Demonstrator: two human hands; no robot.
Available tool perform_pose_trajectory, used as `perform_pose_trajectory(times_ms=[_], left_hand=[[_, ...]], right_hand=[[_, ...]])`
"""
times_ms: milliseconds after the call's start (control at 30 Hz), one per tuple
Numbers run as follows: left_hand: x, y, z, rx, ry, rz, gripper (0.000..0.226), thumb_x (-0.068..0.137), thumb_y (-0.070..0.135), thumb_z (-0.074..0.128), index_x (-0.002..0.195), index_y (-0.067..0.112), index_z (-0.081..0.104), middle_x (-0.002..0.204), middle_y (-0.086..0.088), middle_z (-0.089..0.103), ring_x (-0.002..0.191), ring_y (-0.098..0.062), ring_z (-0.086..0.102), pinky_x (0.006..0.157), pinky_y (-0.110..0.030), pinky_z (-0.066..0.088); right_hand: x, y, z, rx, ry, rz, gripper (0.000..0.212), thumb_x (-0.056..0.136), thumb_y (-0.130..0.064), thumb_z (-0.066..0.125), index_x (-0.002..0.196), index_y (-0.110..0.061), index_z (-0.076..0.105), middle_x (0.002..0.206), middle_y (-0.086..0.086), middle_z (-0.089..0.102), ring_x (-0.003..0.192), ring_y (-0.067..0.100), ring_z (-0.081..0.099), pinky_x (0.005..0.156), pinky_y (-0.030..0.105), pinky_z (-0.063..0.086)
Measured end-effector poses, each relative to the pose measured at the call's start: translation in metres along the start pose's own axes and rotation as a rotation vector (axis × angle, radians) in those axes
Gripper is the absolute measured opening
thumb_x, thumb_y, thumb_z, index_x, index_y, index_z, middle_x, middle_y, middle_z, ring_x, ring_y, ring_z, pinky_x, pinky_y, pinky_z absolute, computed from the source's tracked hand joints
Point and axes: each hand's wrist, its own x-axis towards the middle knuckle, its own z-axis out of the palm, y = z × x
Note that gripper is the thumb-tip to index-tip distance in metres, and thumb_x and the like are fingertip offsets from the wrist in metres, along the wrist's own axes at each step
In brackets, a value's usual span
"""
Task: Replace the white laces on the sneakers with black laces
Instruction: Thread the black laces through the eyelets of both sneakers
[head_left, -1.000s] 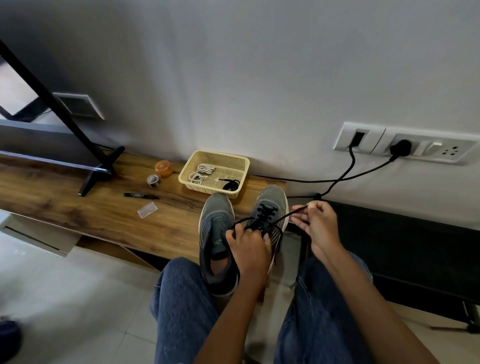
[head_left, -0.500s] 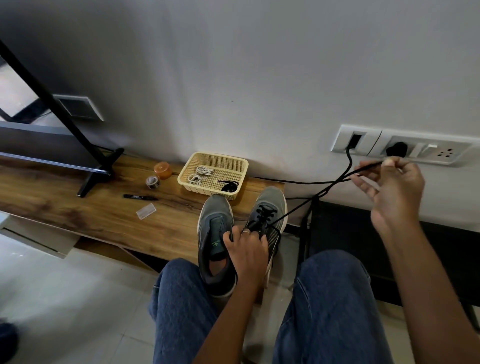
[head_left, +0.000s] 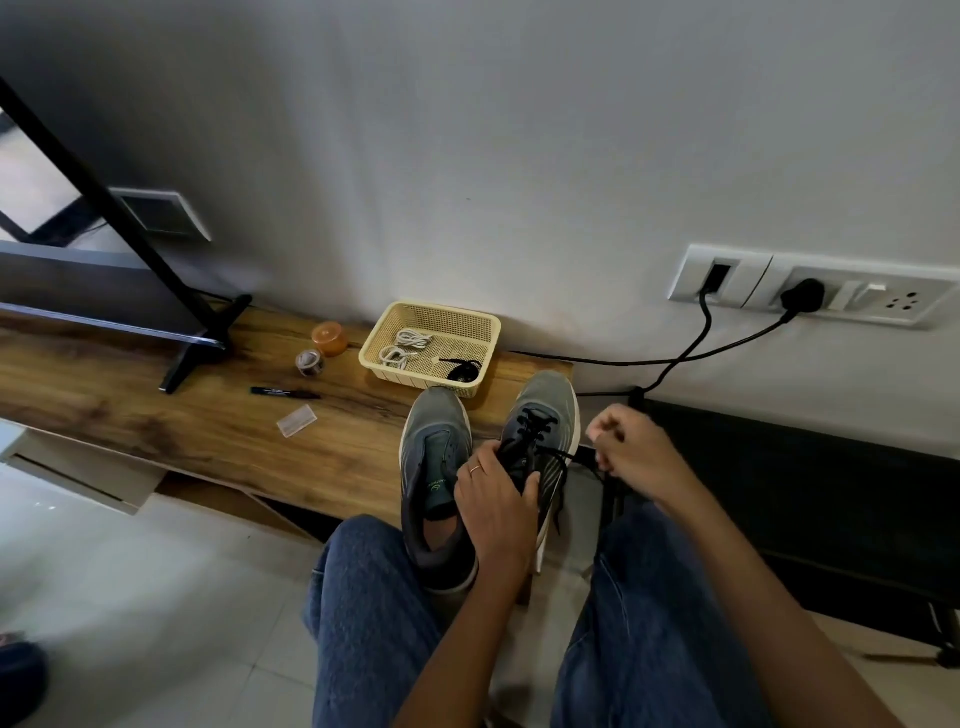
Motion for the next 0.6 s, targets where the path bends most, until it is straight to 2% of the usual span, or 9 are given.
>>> perform_pose_trajectory(times_ms=[67, 133, 200, 267, 367, 433, 500, 600], left_hand=[[0.0, 0.002, -0.002, -0.035, -0.026, -0.014, 0.055, 0.081, 0.037, 0.072, 0.126, 0.017, 0.048, 0.122, -0.002, 0.059, 0.12, -0.023, 0.048, 0.101, -0.039, 0.036], [0.0, 0.004, -0.006, -0.053, -0.048, -0.027, 0.055, 0.083, 0.033, 0.071, 0.131, 0.02, 0.046, 0.125, 0.001, 0.058, 0.125, -0.021, 0.045, 0.106, -0.039, 0.028], [0.0, 0.005, -0.011, -0.061, -0.077, -0.028, 0.056, 0.085, 0.03, 0.069, 0.133, 0.024, 0.043, 0.127, 0.004, 0.057, 0.128, -0.018, 0.042, 0.108, -0.039, 0.022], [0.002, 0.005, -0.014, -0.08, -0.117, -0.012, 0.055, 0.087, 0.028, 0.067, 0.135, 0.028, 0.04, 0.128, 0.007, 0.056, 0.128, -0.014, 0.039, 0.108, -0.038, 0.018], [0.003, 0.001, -0.015, -0.082, -0.173, 0.053, 0.056, 0.088, 0.024, 0.064, 0.136, 0.034, 0.037, 0.132, 0.015, 0.051, 0.128, -0.008, 0.035, 0.104, -0.034, 0.016], [0.004, -0.003, -0.012, -0.07, -0.195, 0.108, 0.055, 0.088, 0.022, 0.062, 0.136, 0.036, 0.038, 0.134, 0.016, 0.049, 0.128, -0.008, 0.033, 0.103, -0.033, 0.018], [0.004, -0.006, -0.01, -0.117, -0.181, 0.133, 0.049, 0.091, 0.019, 0.057, 0.135, 0.032, 0.042, 0.132, 0.013, 0.051, 0.126, -0.009, 0.036, 0.104, -0.034, 0.029], [0.005, -0.005, -0.009, -0.238, -0.089, 0.094, 0.041, 0.094, 0.008, 0.048, 0.133, 0.022, 0.048, 0.129, 0.004, 0.053, 0.117, -0.014, 0.046, 0.093, -0.029, 0.042]], right_hand=[[0.003, 0.004, 0.02, 0.007, -0.04, 0.024, 0.015, 0.096, -0.014, 0.048, 0.084, -0.015, 0.056, 0.076, 0.003, 0.06, 0.068, 0.015, 0.057, 0.061, 0.027, 0.046], [0.008, 0.012, 0.039, -0.031, -0.062, 0.035, 0.013, 0.096, -0.016, 0.049, 0.085, -0.017, 0.057, 0.082, 0.002, 0.06, 0.079, 0.018, 0.059, 0.072, 0.034, 0.05], [0.012, 0.018, 0.056, -0.069, -0.078, 0.057, 0.009, 0.096, -0.018, 0.051, 0.098, -0.015, 0.059, 0.091, 0.002, 0.059, 0.087, 0.019, 0.058, 0.078, 0.035, 0.048], [0.015, 0.023, 0.07, -0.093, -0.077, 0.063, 0.021, 0.095, -0.017, 0.053, 0.114, -0.009, 0.056, 0.1, 0.005, 0.059, 0.094, 0.02, 0.057, 0.078, 0.029, 0.043], [0.014, 0.027, 0.081, -0.093, -0.001, 0.056, 0.027, 0.095, -0.013, 0.051, 0.122, -0.009, 0.051, 0.11, 0.009, 0.062, 0.103, 0.024, 0.058, 0.079, 0.029, 0.043], [0.015, 0.029, 0.082, -0.062, 0.063, 0.047, 0.027, 0.095, -0.01, 0.048, 0.122, -0.012, 0.047, 0.103, 0.009, 0.063, 0.096, 0.023, 0.06, 0.072, 0.028, 0.042], [0.016, 0.03, 0.082, -0.054, 0.076, 0.004, 0.028, 0.095, -0.008, 0.047, 0.123, -0.014, 0.047, 0.096, 0.006, 0.062, 0.087, 0.02, 0.059, 0.068, 0.027, 0.041], [0.017, 0.029, 0.08, -0.111, 0.064, -0.059, 0.022, 0.095, -0.01, 0.049, 0.117, -0.011, 0.056, 0.103, 0.006, 0.063, 0.094, 0.02, 0.059, 0.07, 0.025, 0.039]])
